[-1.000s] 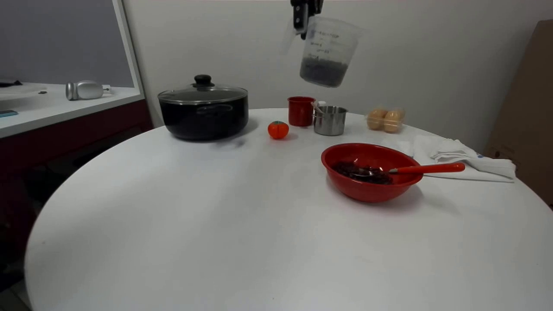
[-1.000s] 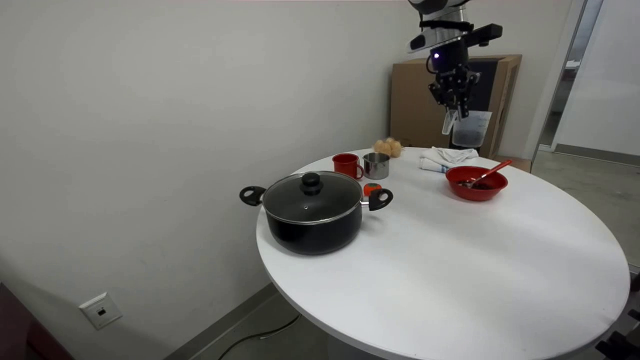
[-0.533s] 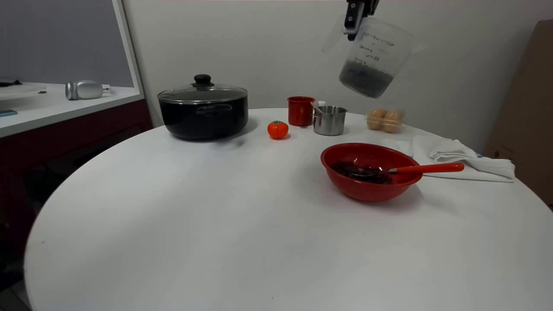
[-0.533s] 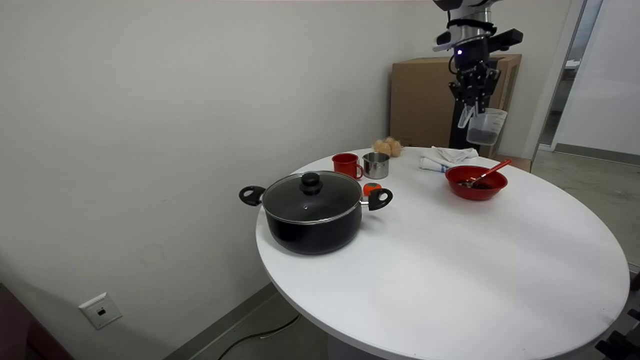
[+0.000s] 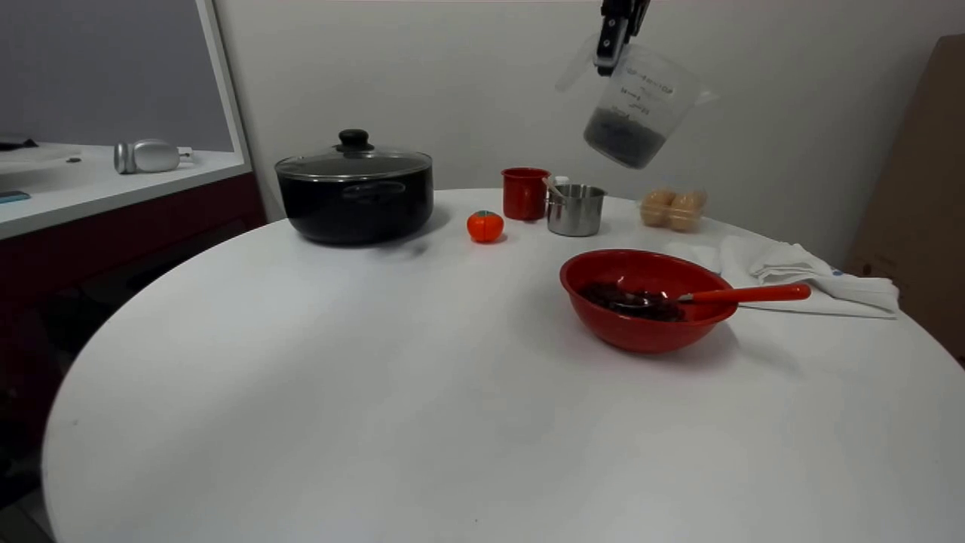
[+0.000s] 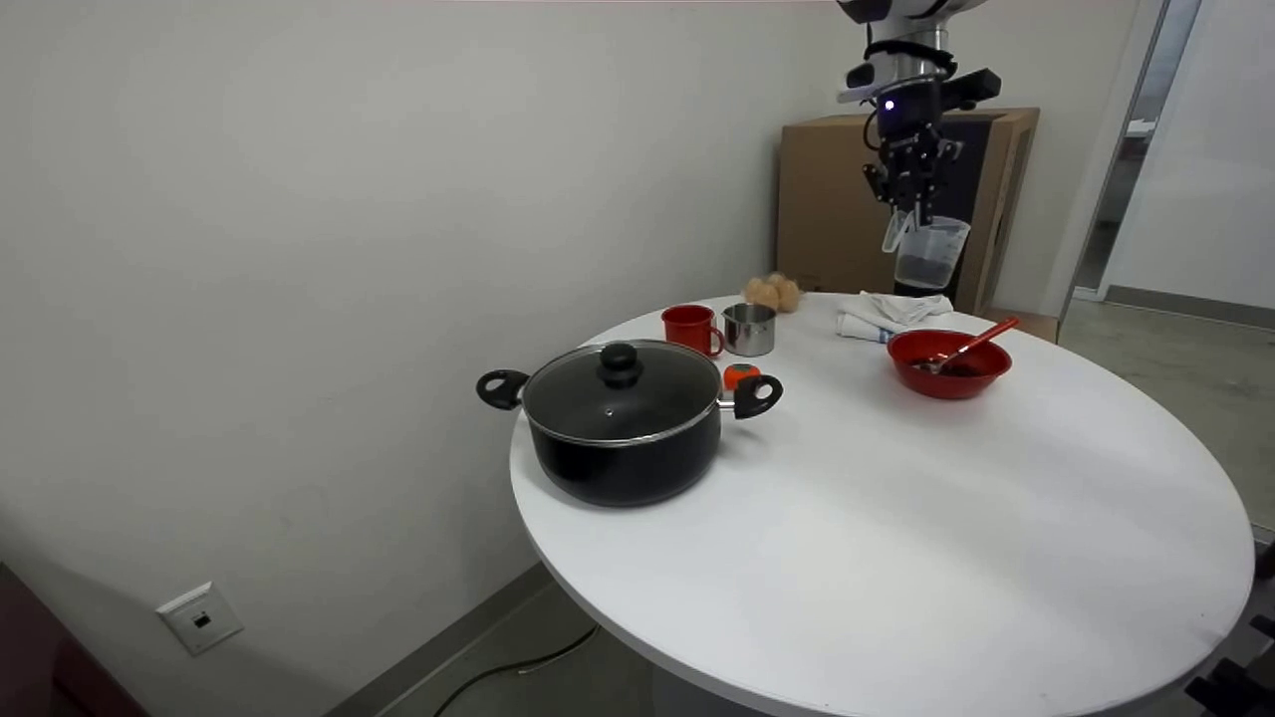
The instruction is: Pour all the beans in the jar into the red bowl
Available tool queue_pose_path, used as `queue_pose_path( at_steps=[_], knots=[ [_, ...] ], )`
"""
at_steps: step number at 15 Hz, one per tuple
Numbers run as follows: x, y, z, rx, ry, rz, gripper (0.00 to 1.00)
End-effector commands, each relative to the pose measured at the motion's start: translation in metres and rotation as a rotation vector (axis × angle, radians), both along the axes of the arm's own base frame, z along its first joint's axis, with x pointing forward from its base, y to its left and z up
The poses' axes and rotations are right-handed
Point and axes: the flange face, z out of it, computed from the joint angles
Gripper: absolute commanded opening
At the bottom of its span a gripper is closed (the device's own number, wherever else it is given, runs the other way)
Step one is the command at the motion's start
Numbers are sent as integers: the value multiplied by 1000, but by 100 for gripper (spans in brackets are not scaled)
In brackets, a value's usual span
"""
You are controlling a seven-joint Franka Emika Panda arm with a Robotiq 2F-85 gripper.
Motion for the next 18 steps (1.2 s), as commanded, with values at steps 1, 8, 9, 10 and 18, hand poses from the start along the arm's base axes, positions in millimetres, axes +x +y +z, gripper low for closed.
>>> queue_pose_path(
  at_steps=[1, 8, 9, 10, 18],
  knots=[
    [-2, -3, -1, -7, 3, -3, 7],
    [-15, 0, -20, 179, 13, 141, 7],
    [-16, 1, -22, 209, 5, 175, 7],
    [-18, 2, -24, 244, -1, 208, 7],
    [-44, -10, -46, 582, 41, 344, 7]
  ],
)
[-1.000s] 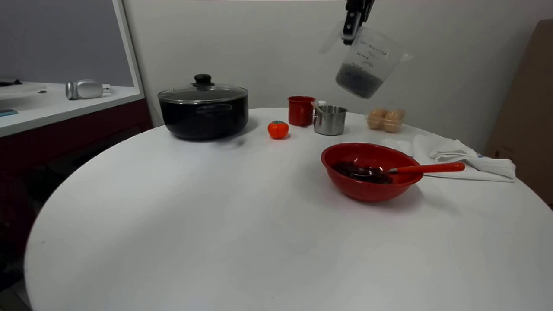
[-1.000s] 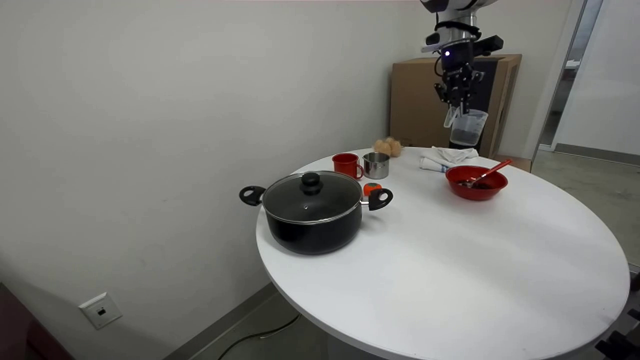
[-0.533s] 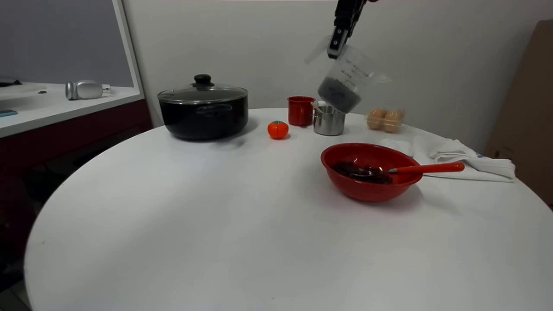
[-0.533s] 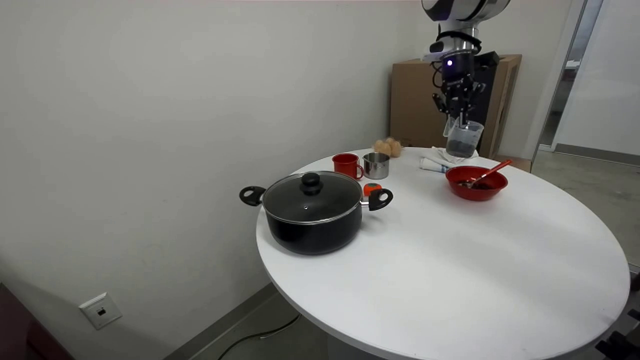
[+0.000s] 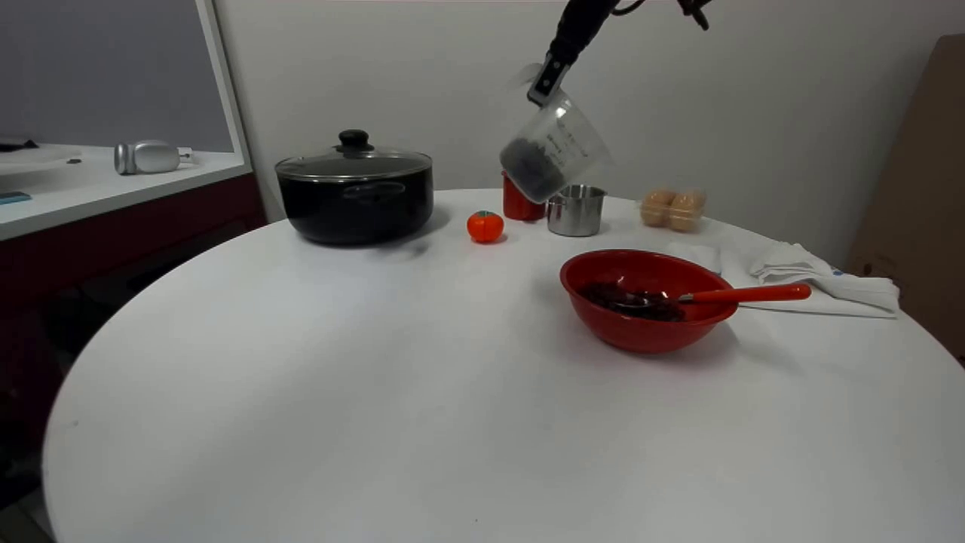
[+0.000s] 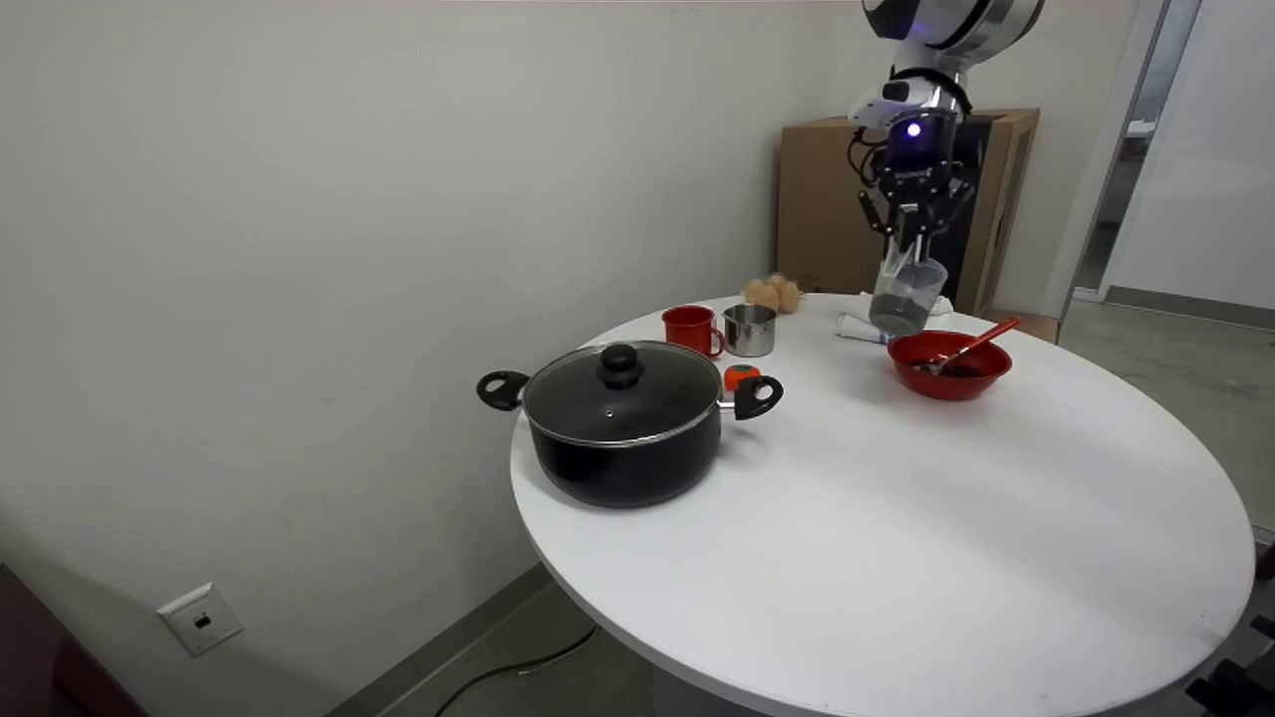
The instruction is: Pour all the beans in the jar into the red bowl
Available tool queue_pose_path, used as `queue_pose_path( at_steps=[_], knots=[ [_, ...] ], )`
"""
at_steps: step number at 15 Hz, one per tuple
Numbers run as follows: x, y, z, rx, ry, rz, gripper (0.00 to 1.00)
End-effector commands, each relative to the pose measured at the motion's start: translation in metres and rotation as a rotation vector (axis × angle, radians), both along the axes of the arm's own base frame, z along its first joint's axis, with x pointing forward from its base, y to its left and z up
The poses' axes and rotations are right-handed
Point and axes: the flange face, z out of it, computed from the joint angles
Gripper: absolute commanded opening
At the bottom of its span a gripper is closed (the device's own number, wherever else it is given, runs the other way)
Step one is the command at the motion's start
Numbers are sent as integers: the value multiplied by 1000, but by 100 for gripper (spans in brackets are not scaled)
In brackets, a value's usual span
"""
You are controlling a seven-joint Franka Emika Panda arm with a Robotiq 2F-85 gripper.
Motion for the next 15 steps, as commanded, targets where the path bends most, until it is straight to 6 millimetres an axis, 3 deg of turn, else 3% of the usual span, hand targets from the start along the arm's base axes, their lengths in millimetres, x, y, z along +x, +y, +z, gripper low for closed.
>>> queue_pose_path(
  at_steps=[1, 9, 11, 15],
  knots=[
    [-20, -13, -4, 172, 55, 38, 7],
    [-44, -106, -17, 301, 48, -171, 7],
    [-45, -119, -18, 342, 24, -198, 7],
    [-41, -120, -20, 444, 2, -208, 7]
  ],
)
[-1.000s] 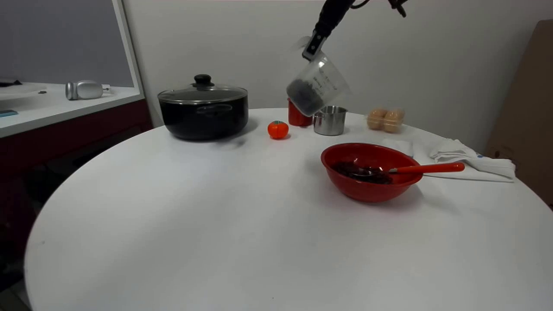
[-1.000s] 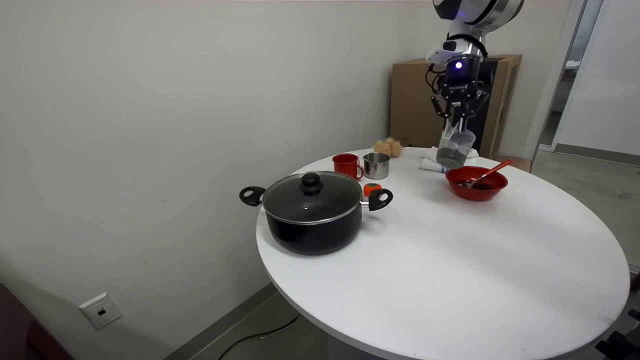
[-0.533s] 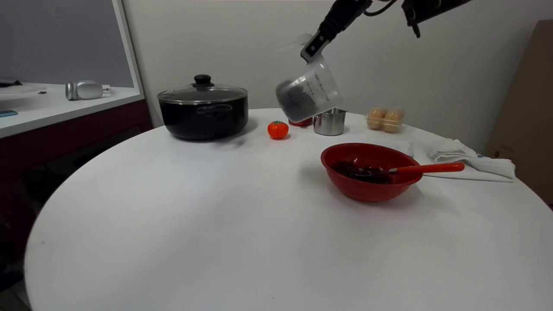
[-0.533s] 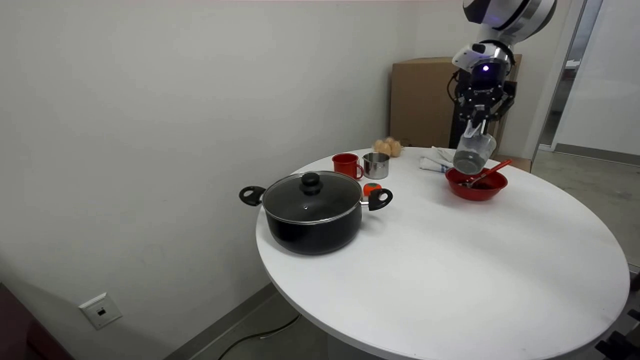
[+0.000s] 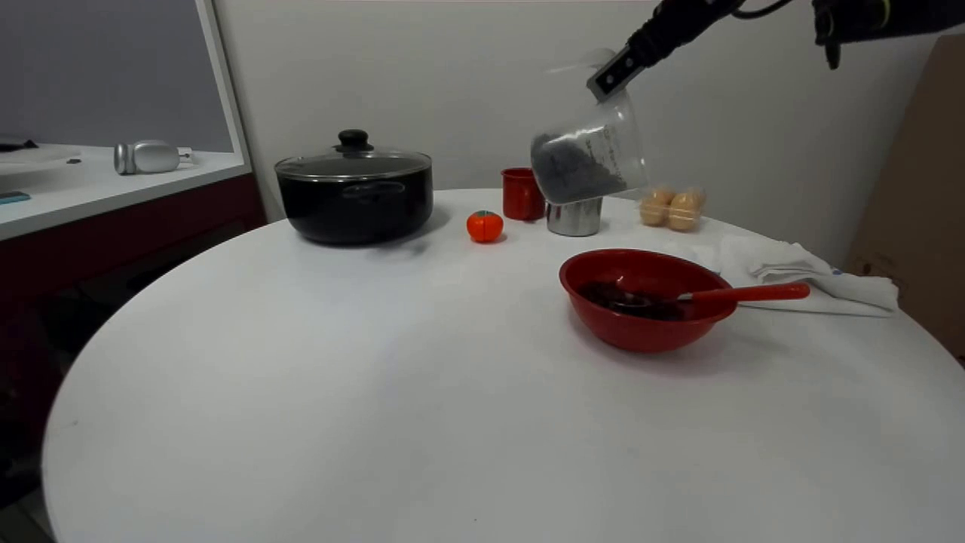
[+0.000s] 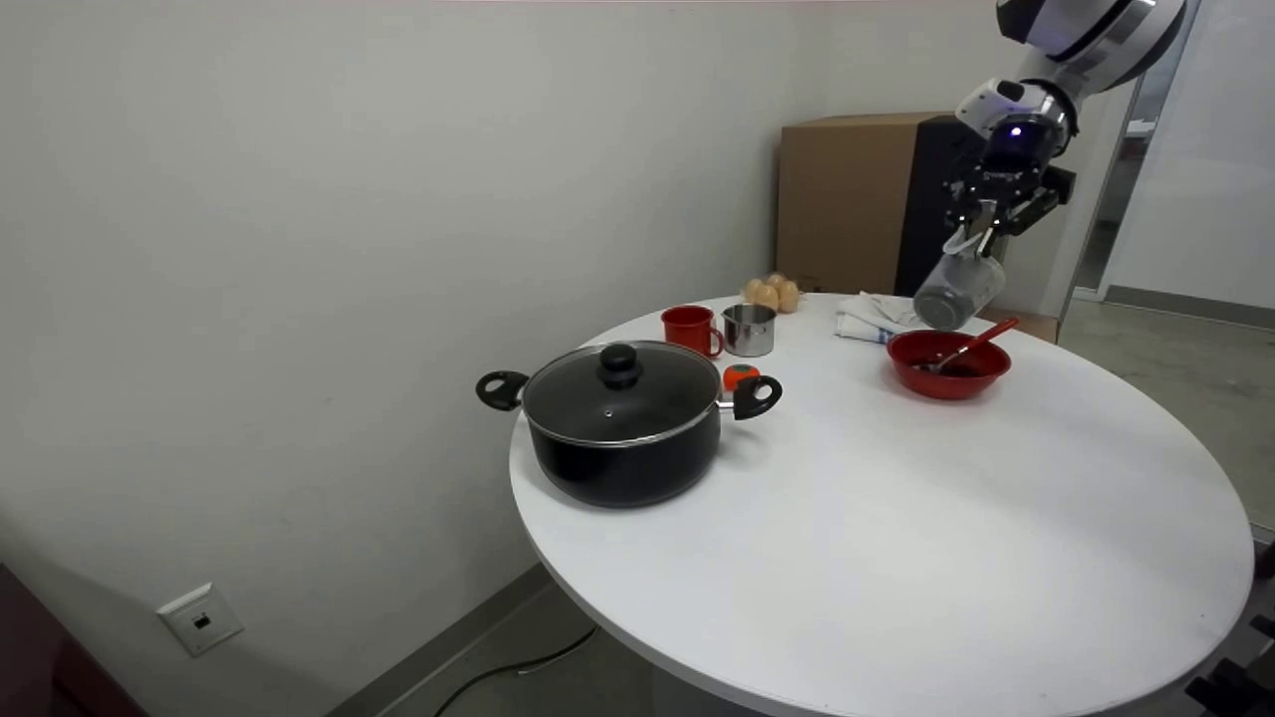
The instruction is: Pour all the beans in the jar into the red bowl
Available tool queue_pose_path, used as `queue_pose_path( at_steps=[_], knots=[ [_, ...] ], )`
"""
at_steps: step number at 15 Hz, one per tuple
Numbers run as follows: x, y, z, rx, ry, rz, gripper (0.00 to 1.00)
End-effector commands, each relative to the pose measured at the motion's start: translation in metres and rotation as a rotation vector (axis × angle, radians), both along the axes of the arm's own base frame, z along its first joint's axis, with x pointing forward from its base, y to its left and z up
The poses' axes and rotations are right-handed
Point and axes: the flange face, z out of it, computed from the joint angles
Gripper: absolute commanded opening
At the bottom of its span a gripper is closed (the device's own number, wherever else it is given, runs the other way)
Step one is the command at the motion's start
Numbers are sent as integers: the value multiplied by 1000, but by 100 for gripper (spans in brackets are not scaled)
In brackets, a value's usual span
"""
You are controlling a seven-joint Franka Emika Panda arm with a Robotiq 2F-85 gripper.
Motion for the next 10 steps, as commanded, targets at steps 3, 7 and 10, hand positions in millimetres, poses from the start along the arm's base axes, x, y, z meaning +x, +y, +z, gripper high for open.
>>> queue_pose_path(
  at_steps=[3, 7, 10],
  knots=[
    [9, 5, -2, 165, -3, -32, 7],
    [5, -10, -12, 217, 36, -138, 7],
    [-2, -31, -17, 259, 61, -240, 7]
  ],
)
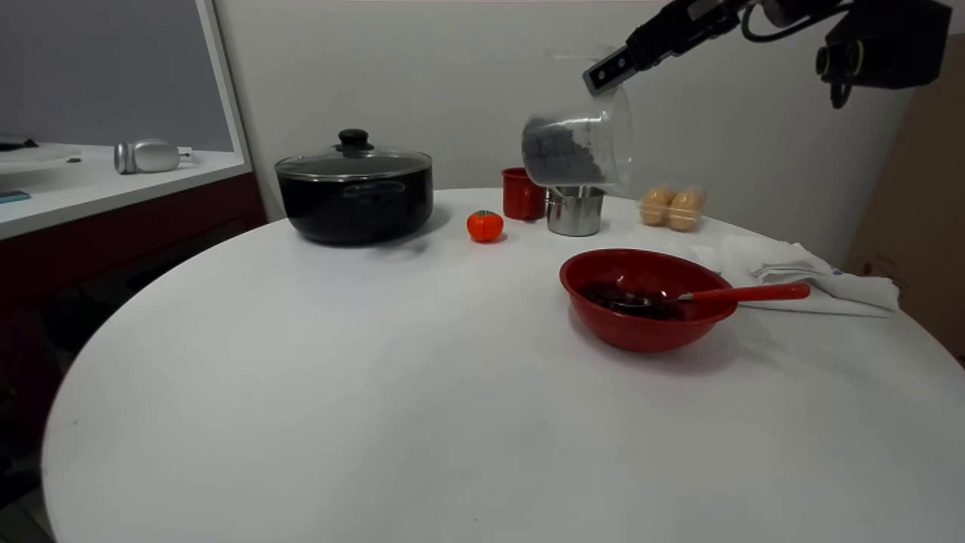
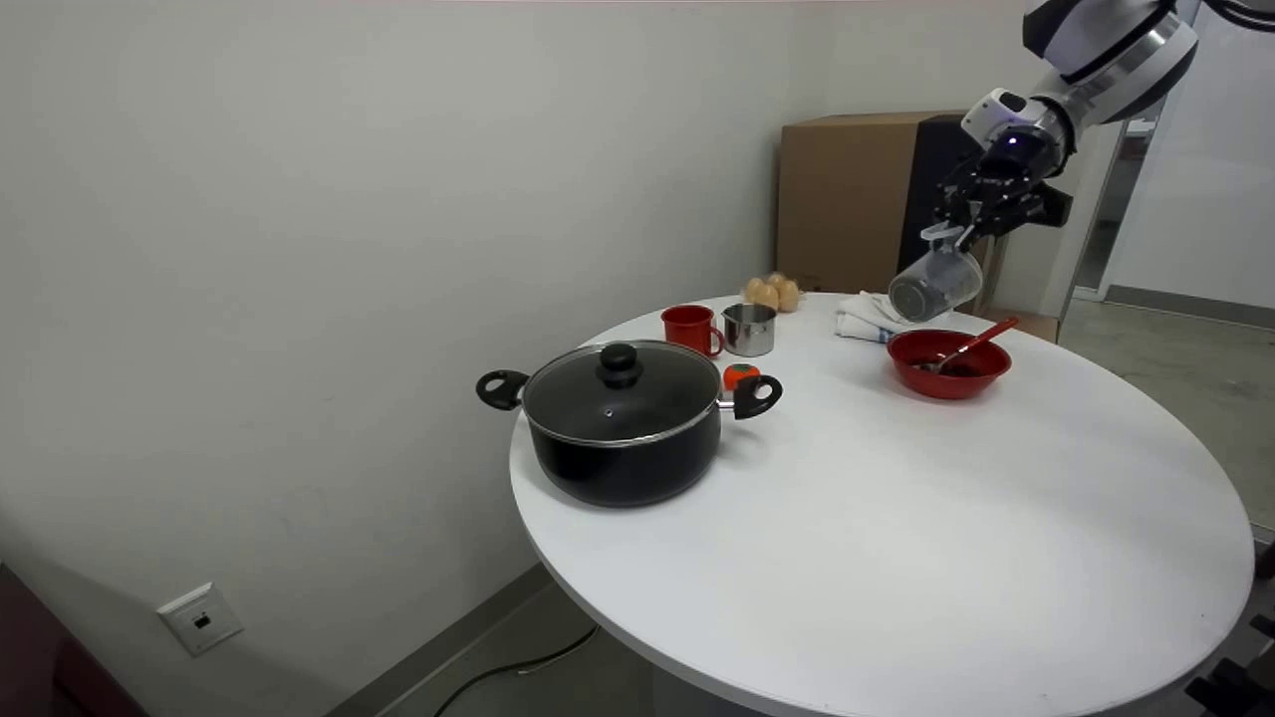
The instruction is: Pour all the beans in the jar into the red bowl
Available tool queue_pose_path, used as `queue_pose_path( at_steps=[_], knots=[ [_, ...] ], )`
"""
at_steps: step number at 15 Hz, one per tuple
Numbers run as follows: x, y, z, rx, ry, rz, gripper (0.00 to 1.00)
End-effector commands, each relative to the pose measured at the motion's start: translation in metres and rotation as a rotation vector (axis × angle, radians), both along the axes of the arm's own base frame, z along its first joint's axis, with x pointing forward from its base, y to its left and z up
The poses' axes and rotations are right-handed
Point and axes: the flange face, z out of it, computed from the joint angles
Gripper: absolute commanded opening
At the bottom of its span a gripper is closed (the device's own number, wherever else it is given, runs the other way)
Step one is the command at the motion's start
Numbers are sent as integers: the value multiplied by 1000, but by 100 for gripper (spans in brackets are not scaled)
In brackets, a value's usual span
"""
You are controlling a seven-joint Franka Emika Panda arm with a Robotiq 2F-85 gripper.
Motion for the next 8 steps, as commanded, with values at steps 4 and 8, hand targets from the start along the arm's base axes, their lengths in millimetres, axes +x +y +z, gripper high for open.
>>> queue_pose_path(
  at_steps=[4, 8],
  knots=[
    [-13, -40, 2, 155, 19, -168, 7],
    [-13, -45, 1, 225, -25, -189, 7]
  ],
)
